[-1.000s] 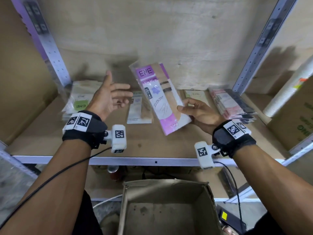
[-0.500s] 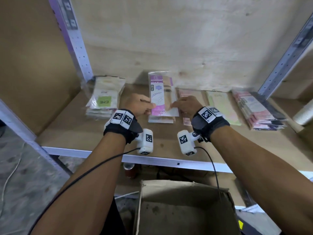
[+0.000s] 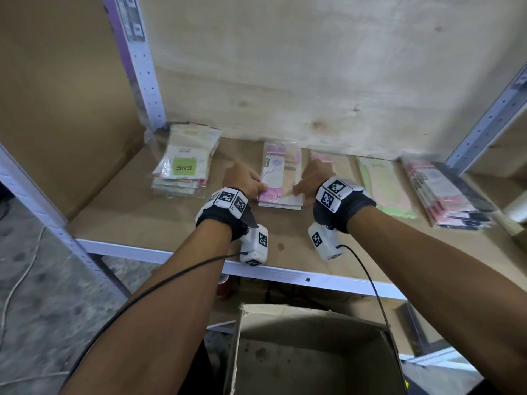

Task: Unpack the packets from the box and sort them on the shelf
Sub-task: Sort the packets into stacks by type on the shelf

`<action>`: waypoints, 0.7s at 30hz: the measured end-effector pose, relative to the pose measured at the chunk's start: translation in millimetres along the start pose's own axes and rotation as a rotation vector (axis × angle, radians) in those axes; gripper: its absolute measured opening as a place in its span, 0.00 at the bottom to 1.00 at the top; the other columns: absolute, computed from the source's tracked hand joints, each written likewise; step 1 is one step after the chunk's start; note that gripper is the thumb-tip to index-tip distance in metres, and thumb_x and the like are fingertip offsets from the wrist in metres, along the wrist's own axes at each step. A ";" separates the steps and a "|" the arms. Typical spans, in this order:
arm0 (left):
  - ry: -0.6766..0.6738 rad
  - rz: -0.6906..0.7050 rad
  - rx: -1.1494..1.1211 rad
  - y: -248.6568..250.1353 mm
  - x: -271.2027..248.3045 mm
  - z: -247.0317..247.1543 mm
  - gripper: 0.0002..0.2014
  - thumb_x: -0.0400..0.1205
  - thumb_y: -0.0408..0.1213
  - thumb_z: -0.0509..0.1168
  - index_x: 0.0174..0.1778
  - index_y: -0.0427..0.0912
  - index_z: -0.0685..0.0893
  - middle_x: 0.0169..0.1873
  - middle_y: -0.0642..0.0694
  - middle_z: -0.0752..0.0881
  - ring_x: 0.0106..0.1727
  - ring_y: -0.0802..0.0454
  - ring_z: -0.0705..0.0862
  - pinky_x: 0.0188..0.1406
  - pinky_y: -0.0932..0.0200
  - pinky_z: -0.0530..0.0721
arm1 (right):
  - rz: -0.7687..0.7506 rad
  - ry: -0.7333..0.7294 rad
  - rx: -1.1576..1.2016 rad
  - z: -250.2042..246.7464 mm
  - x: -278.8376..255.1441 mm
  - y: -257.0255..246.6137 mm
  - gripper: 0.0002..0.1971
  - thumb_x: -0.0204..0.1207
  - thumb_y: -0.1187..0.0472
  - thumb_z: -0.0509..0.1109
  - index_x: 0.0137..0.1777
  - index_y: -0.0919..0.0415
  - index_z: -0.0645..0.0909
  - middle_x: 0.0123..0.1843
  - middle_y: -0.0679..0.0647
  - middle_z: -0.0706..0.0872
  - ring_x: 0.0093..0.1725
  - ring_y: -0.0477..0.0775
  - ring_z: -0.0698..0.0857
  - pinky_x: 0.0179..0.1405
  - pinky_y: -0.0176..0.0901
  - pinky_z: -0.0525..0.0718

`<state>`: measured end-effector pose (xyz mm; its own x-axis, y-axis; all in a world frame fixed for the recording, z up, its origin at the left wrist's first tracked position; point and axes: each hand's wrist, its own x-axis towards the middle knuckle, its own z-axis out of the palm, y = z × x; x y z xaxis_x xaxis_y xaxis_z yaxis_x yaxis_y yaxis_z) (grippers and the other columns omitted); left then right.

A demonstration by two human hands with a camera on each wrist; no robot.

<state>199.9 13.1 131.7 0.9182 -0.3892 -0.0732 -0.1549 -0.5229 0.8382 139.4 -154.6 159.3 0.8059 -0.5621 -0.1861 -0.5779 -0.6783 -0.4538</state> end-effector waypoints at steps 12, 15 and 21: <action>0.138 0.034 0.065 10.9 -10.8 -16.9 0.17 0.84 0.44 0.68 0.36 0.36 0.91 0.30 0.39 0.88 0.32 0.47 0.83 0.36 0.59 0.81 | -0.078 -0.031 -0.162 -6.9 -0.7 0.7 0.15 0.68 0.58 0.80 0.36 0.56 0.74 0.52 0.62 0.84 0.52 0.62 0.89 0.50 0.50 0.89; 0.232 0.002 -0.108 13.4 -8.3 -43.2 0.24 0.84 0.49 0.65 0.38 0.29 0.89 0.37 0.37 0.92 0.41 0.39 0.91 0.52 0.47 0.90 | -0.132 0.064 -0.270 -24.3 -4.7 -15.7 0.11 0.73 0.56 0.75 0.38 0.61 0.77 0.42 0.57 0.82 0.42 0.59 0.83 0.34 0.42 0.82; 0.321 -0.029 -0.266 -1.7 -10.0 -93.1 0.14 0.81 0.42 0.66 0.35 0.38 0.88 0.43 0.32 0.92 0.47 0.32 0.90 0.57 0.40 0.90 | -0.316 -0.065 0.049 -23.3 -13.4 -65.7 0.06 0.77 0.61 0.70 0.48 0.61 0.87 0.43 0.61 0.93 0.39 0.58 0.93 0.28 0.40 0.89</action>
<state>225.0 88.5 181.3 0.9944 -0.0987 0.0380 -0.0661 -0.2999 0.9517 163.6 -113.5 211.9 0.9518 -0.2949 -0.0838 -0.2922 -0.7900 -0.5389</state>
